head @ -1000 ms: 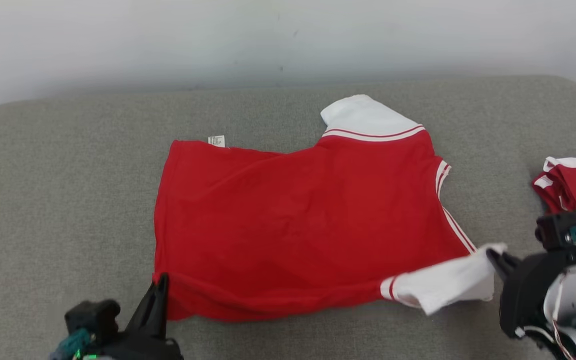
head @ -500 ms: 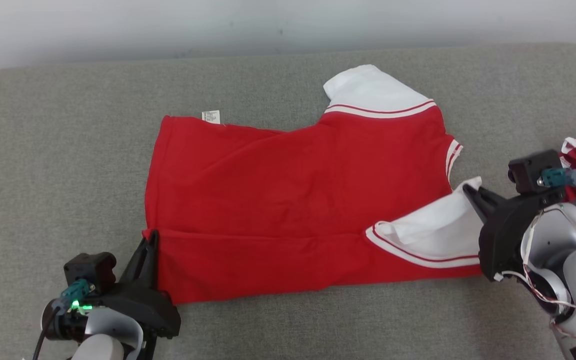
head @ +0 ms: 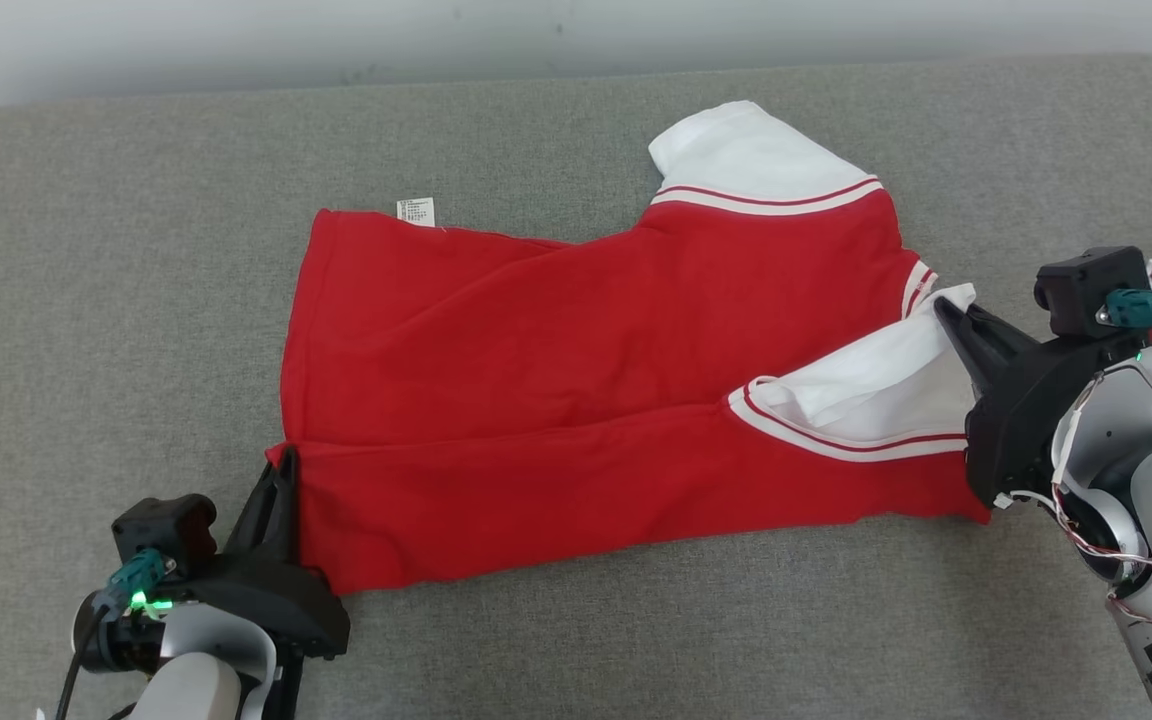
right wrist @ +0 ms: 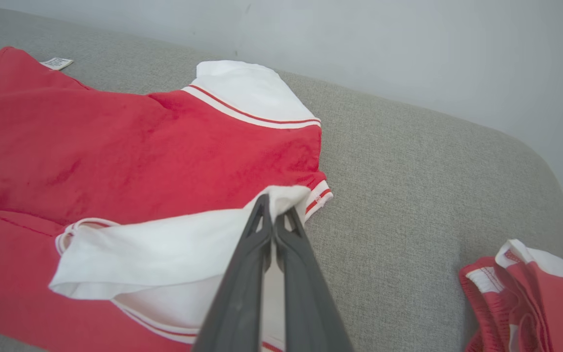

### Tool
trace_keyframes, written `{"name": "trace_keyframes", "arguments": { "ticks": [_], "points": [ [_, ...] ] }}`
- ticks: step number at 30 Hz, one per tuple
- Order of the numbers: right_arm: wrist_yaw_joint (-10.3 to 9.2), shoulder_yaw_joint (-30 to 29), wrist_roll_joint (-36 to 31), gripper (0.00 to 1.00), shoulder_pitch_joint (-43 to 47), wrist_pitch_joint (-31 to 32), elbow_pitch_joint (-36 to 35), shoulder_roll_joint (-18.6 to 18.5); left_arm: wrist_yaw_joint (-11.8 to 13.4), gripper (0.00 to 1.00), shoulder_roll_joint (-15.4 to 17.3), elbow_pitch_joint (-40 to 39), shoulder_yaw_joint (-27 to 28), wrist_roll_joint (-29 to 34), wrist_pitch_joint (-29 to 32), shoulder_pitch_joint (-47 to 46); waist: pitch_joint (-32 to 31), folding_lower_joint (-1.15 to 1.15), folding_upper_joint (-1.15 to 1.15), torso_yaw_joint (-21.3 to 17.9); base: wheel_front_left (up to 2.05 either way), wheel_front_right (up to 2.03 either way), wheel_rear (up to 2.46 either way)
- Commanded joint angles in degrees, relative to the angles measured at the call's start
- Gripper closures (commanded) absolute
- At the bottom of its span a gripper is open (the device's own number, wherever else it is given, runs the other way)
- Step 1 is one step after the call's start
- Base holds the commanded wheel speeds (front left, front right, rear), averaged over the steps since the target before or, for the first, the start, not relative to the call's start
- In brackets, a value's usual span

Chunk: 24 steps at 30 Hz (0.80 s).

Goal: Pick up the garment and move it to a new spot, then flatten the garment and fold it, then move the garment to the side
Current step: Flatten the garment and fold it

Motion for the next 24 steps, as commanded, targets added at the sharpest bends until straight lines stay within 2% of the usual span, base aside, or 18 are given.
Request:
{"name": "trace_keyframes", "arguments": {
  "ticks": [1, 5, 6, 7, 8, 16, 24],
  "points": [
    [-0.17, -0.5, 0.2, 1.0, 0.1, -0.8, 0.3, 0.3, 0.1, 1.0, 0.0, 0.4, 0.3, -0.8, -0.6, -0.5, 0.0, -0.01, -0.01, 0.1, 0.0, 0.0, 0.0],
    [-0.17, -0.6, -0.4, 1.0, 0.3, -1.8, 1.4, 1.1, -0.2, 1.0, -0.3, 1.3, 0.0, -1.1, -1.4, 0.0, 0.2, -0.01, -0.01, 0.3, 0.0, 0.0, 0.0],
    [-0.17, -0.5, -0.6, 0.85, 0.1, -2.1, 1.7, 1.2, -0.5, 1.0, -0.5, 1.6, -0.2, -1.1, -1.5, -0.1, 0.2, -0.01, -0.01, 0.4, 0.0, 0.0, 0.0],
    [-0.17, -0.4, -0.6, 0.0, -0.1, -2.2, 2.2, 1.5, -0.6, 0.57, -0.6, 1.8, -0.4, -1.1, -1.6, -0.3, 0.2, -0.01, -0.01, 0.4, 0.0, 0.0, 0.0],
    [-0.17, -0.3, -0.8, 0.0, -0.3, -2.6, 2.7, 1.7, -0.7, 0.0, -0.5, 2.0, -0.6, -0.8, -1.7, -0.7, 0.1, -0.01, -0.01, 0.5, 0.0, 0.0, 0.0],
    [-0.17, -0.7, -1.4, 0.0, -0.3, -8.4, 4.8, 3.2, -0.2, 0.0, -0.4, 2.3, -1.0, 0.8, -3.9, -0.1, -2.0, -0.01, -0.01, 0.7, 0.0, 0.0, 0.0],
    [-0.17, -6.2, -0.8, 0.0, 7.4, -4.3, 3.7, 4.3, 0.9, 0.0, 0.3, -1.0, -2.2, 2.9, -4.5, 6.2, -4.8, -0.01, -0.01, 0.2, 0.0, 0.0, 0.0]
  ]
}}
